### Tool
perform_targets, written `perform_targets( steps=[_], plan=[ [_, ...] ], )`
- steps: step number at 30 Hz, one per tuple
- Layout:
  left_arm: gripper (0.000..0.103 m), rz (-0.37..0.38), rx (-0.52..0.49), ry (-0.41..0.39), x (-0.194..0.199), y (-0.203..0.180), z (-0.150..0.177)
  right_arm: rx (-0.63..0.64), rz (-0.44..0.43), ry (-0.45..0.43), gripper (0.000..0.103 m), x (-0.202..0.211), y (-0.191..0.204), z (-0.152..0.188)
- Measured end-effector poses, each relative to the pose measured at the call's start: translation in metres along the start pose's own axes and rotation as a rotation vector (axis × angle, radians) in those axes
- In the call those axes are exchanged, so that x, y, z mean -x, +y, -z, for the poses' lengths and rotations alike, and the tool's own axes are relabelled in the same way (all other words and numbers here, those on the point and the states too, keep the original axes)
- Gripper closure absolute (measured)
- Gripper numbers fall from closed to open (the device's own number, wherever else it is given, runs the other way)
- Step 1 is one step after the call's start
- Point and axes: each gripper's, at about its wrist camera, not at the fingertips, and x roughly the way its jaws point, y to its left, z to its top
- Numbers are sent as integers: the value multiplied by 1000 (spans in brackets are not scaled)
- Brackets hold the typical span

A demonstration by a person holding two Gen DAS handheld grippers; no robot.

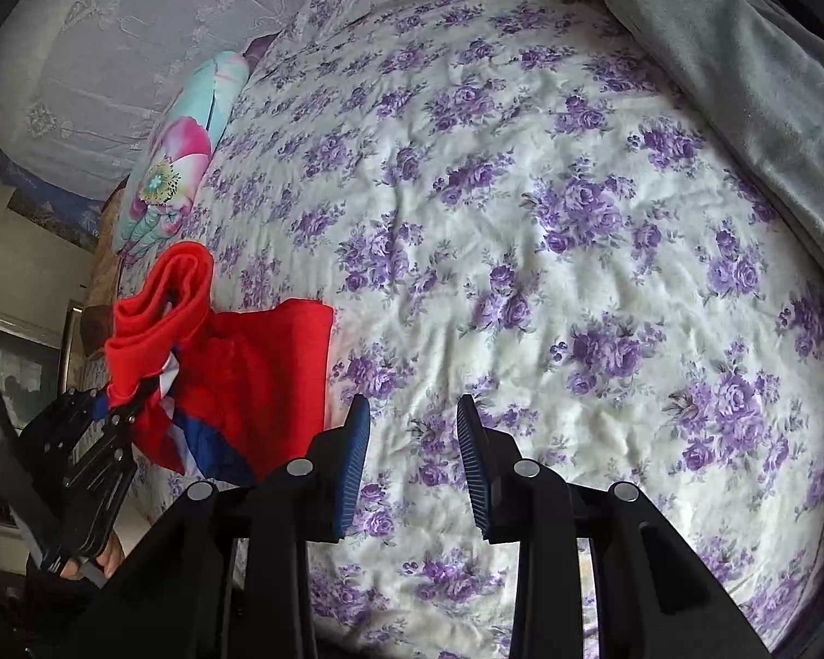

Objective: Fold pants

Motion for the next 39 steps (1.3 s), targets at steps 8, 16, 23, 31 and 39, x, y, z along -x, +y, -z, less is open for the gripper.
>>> perform_targets(
  steps=[8,16,23,31,39],
  plan=[
    [80,52,-119,191,-91,-74,28,40,4,69,70,-25,10,-3],
    [23,45,-31,79,-25,-52,26,354,-66,66,68,-31,120,-41],
    [56,91,381,80,-7,34,50,550,-6,79,79,-84,188,-41],
    [83,226,585,243,-96,60,93,424,171,243,73,-138,132,-22],
    [83,246,610,221,-71,68,100,632,49,200,61,-81,227,-56]
  ],
)
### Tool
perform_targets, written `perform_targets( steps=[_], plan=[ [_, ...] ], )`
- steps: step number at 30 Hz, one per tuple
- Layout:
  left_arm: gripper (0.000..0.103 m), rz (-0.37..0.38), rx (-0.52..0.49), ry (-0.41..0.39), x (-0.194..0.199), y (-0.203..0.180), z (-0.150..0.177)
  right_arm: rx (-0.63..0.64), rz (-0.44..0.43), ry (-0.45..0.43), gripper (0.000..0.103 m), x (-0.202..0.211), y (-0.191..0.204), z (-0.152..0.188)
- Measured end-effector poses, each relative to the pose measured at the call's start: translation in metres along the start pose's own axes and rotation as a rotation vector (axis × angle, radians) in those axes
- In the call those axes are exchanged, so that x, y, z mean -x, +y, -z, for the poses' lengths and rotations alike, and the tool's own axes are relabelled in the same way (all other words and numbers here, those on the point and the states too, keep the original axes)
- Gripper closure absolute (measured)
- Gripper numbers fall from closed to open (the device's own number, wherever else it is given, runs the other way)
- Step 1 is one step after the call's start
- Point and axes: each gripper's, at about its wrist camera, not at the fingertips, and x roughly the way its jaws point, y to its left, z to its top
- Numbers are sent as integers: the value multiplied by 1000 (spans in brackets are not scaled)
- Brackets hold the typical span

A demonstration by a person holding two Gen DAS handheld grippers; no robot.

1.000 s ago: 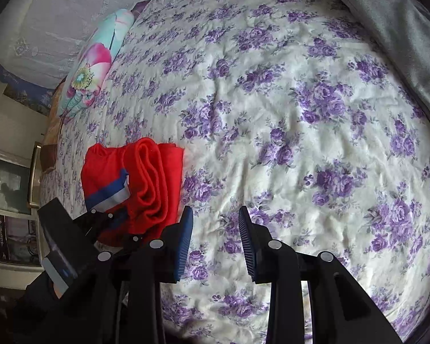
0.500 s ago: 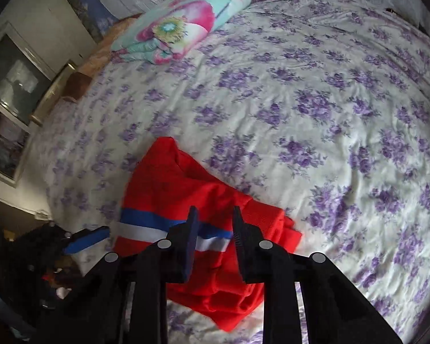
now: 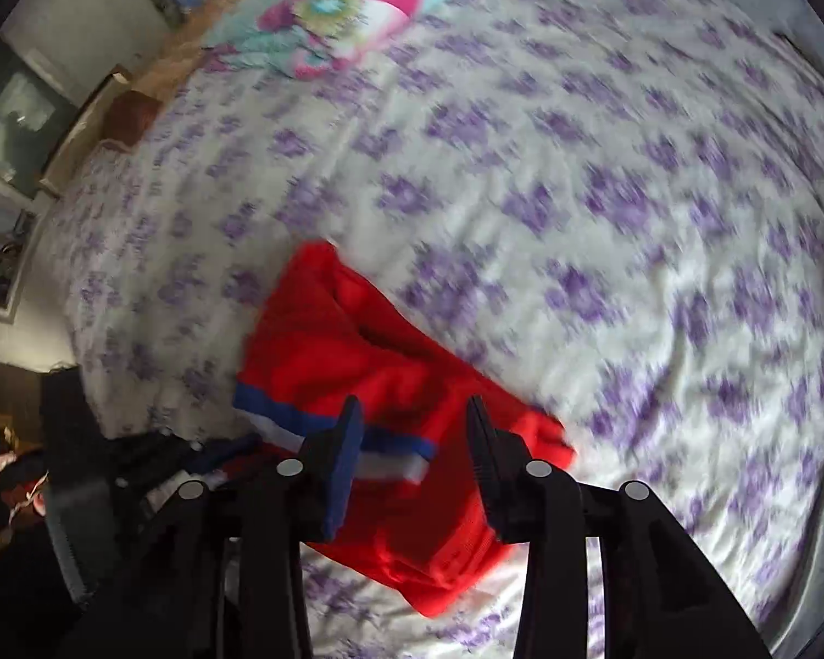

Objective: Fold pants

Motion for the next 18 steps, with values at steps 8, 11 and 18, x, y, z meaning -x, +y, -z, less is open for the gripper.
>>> perform_targets(
  steps=[8,11,18],
  plan=[
    [83,84,47,-69,36,14,-5,210,5,216,63,-96,59,-75],
    [84,163,13,-7,18,6,-11,235,183,301,63,-139,56,-73],
    [84,134,-17,96,-23,-1,-10,239,215,294,62,-153,55,-70]
  ],
)
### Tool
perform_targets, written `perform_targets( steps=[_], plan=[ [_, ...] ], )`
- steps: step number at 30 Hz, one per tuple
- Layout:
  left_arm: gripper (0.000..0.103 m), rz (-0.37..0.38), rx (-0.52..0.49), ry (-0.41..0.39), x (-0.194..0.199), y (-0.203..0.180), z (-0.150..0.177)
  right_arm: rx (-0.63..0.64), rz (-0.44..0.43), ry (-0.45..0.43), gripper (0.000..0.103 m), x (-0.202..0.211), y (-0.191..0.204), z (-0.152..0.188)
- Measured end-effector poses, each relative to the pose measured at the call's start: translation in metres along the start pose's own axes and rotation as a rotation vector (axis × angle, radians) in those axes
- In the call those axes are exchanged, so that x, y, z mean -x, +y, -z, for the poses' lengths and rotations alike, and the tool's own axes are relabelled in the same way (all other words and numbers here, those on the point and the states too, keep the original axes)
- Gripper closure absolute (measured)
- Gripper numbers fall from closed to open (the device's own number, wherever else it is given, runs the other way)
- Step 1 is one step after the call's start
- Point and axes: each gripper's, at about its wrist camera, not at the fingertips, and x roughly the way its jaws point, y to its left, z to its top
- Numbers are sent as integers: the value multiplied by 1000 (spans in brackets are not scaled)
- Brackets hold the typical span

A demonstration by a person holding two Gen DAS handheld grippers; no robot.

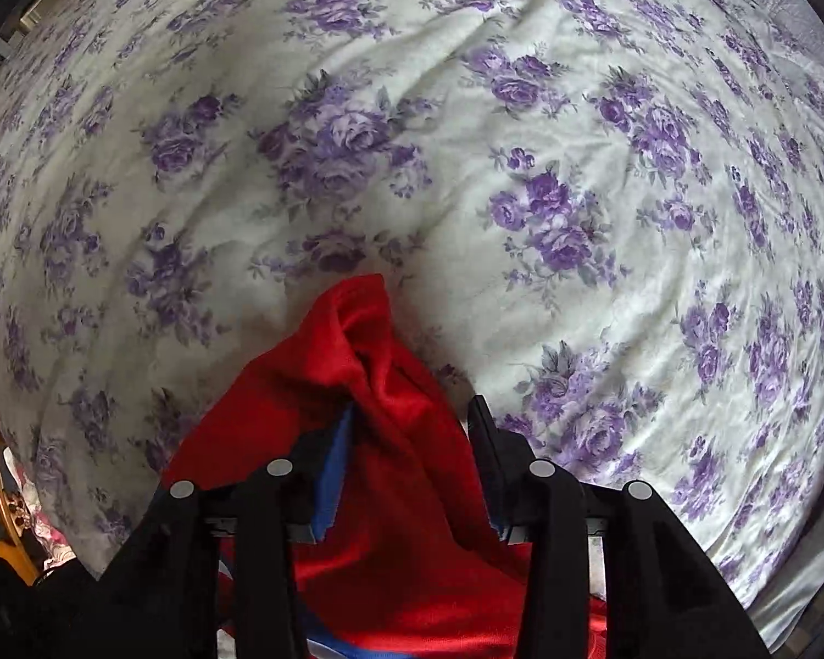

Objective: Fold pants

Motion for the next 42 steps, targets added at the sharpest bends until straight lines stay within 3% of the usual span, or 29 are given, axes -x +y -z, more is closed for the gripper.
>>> perform_targets(
  steps=[3,4,5,6,7,10,13,17,21,26,31,32,34,35,36,38,40,42],
  plan=[
    [83,-5,-7,-36,22,2,-5,-49,-65,-70,57,42,-21,17],
    [72,-11,-4,-64,34,3,-5,-66,-72,-126,52,63,-31,31],
    [61,-22,8,-102,48,8,-5,-87,-64,-174,30,80,-40,47],
    [40,-37,24,-139,59,15,-6,-113,-43,-219,13,94,-50,66],
    [32,-51,42,-168,68,21,-6,-142,-19,-244,10,102,-59,87],
    [32,-63,116,-192,81,47,-14,-298,7,-203,10,94,-87,143],
    [32,-62,193,-159,74,72,-28,-501,-138,-183,13,76,-107,195],
    [32,-21,237,-85,61,93,-34,-713,-357,-165,13,48,-113,239],
    [32,22,257,-22,40,99,-32,-759,-480,-148,13,31,-94,247],
    [32,47,263,39,13,93,-29,-773,-590,-130,13,6,-86,230],
    [28,70,270,76,-1,89,-29,-778,-597,-108,8,-9,-84,207],
    [27,71,275,78,-3,88,-29,-775,-595,-118,10,-7,-83,205],
    [27,74,280,79,-3,88,-30,-758,-577,-134,32,1,-82,204],
    [27,77,282,78,-3,88,-30,-749,-578,-140,49,4,-82,205],
    [26,82,285,78,-2,89,-30,-743,-584,-148,51,6,-83,204],
    [23,90,296,82,-5,90,-31,-744,-583,-138,51,3,-84,202],
    [21,99,307,90,-8,93,-32,-763,-600,-124,44,-6,-86,201],
    [21,105,310,93,-8,94,-33,-755,-639,-131,25,-16,-83,193]
  ],
)
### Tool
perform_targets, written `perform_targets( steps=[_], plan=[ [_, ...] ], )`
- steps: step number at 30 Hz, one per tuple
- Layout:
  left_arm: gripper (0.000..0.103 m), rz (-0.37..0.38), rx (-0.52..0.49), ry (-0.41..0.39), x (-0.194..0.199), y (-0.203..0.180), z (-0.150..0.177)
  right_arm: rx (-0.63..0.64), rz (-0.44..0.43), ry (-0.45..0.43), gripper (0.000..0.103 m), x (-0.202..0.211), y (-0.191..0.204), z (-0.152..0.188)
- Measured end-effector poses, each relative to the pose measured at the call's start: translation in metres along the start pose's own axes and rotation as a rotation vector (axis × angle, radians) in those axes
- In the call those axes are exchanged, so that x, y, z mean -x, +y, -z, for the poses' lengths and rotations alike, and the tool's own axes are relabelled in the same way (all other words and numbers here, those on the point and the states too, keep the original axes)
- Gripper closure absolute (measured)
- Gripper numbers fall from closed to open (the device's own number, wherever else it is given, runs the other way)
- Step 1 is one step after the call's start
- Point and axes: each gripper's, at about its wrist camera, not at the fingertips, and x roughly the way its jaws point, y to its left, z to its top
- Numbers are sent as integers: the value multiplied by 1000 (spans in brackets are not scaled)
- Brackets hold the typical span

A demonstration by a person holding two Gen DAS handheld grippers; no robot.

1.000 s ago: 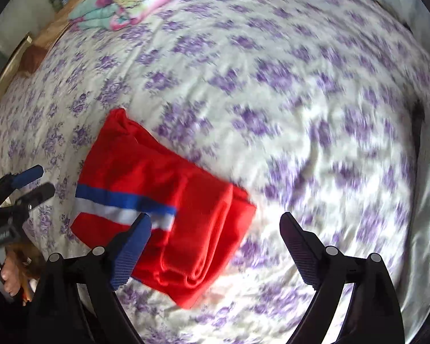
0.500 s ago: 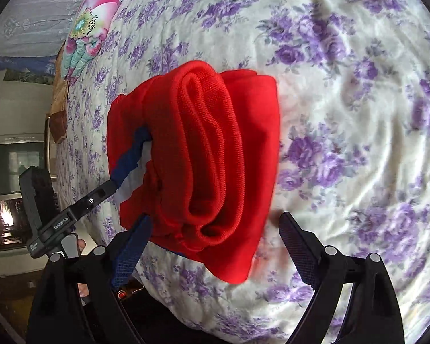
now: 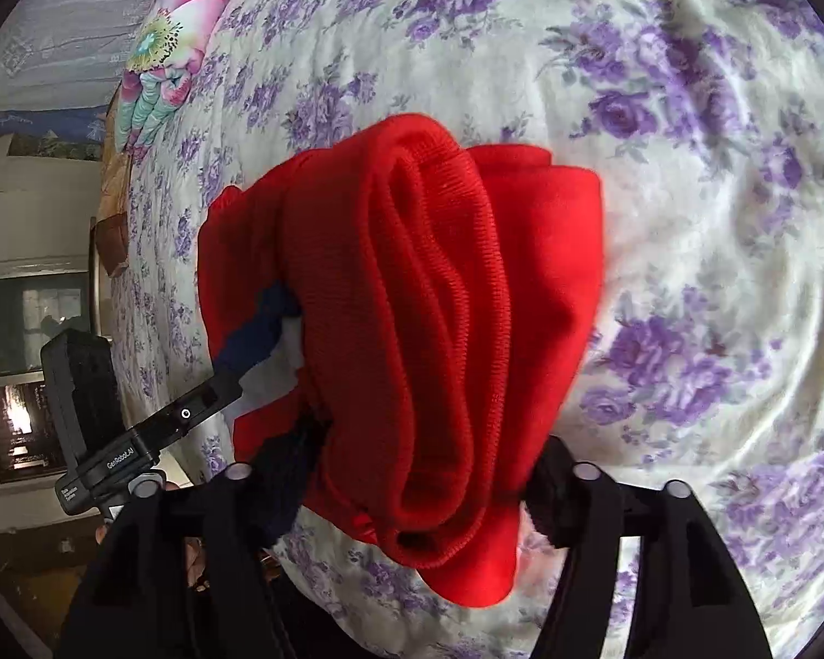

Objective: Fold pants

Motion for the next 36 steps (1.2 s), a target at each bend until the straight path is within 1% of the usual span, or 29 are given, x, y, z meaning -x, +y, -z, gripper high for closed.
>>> perform_targets(
  steps=[1,2,4,5,6,8,10,11,13,14,15,16,18,19,21,24,28,31,33,36],
  plan=[
    [21,-3,2,1,1,1,0,17,0,-12,24,-2,3,0],
    [21,-10,4,0,3,2,1,41,26,-17,25,-1,8,3],
    [21,-11,10,0,6,5,4,123,111,-31,36,-2,18,8],
    [21,4,20,-2,8,8,5,146,128,-39,44,-1,19,11],
    [21,17,27,0,7,10,6,148,122,-44,48,-1,17,12],
    [22,29,41,10,3,12,5,123,93,-49,51,2,10,12],
    [22,55,47,9,0,8,4,116,85,-54,52,3,7,14],
    [23,81,38,10,-1,3,3,119,91,-58,52,4,8,15],
    [42,129,13,24,-4,-9,1,127,108,-67,55,6,11,18],
    [46,118,-1,21,-3,-14,2,132,113,-75,59,9,12,20],
    [53,108,-14,12,-1,-19,2,138,109,-85,63,12,15,22],
    [66,101,-27,0,4,-24,2,147,106,-100,65,18,17,24],
    [77,100,-56,-34,18,-34,2,150,95,-123,68,30,18,30],
    [81,109,-69,-55,28,-39,1,148,84,-131,68,35,19,31],
    [82,109,-104,-95,43,-52,-1,154,78,-152,69,47,23,31],
    [82,80,-168,-147,60,-74,-7,167,84,-191,69,62,32,24],
    [82,77,-208,-179,69,-95,-30,205,108,-256,69,88,43,1],
    [82,83,-214,-182,67,-106,-61,215,109,-292,69,106,46,-37],
    [82,76,-232,-185,61,-119,-90,219,118,-318,69,116,45,-67],
    [82,67,-263,-181,46,-140,-146,247,151,-381,69,125,45,-121]
  ],
)
